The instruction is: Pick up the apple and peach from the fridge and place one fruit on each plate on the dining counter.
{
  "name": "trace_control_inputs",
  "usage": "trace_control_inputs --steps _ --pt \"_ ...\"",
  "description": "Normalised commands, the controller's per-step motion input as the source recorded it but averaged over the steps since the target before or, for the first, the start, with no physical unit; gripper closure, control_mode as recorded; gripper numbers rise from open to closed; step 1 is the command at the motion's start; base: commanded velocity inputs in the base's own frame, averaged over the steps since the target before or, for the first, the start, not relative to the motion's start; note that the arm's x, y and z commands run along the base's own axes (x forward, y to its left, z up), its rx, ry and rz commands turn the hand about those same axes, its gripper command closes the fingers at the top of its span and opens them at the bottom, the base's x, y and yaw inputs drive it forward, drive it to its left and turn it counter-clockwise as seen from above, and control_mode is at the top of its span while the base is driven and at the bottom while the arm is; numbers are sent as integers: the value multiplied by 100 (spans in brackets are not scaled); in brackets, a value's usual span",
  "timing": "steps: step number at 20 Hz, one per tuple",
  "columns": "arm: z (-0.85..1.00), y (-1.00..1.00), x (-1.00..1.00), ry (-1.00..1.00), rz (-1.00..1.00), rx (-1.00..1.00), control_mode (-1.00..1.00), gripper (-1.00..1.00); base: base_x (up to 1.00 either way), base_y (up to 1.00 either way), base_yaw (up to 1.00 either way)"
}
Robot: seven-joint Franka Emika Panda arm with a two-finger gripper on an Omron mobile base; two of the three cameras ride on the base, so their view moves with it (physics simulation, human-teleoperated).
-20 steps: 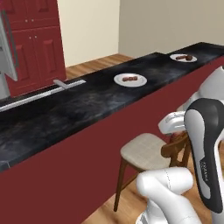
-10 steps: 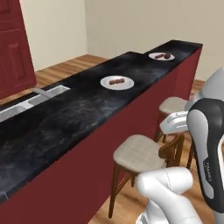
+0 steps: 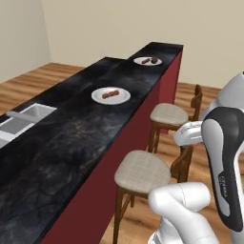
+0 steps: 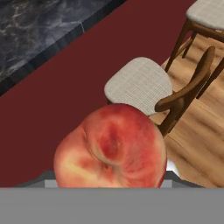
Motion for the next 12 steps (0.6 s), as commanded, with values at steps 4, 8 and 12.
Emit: trace_control_inputs --steps 4,8,12 --pt "0 0 0 0 0 0 100 100 67 97 -3" --pt "0 0 0 0 0 0 100 100 23 47 -2" --pt "0 0 0 0 0 0 100 100 0 0 0"
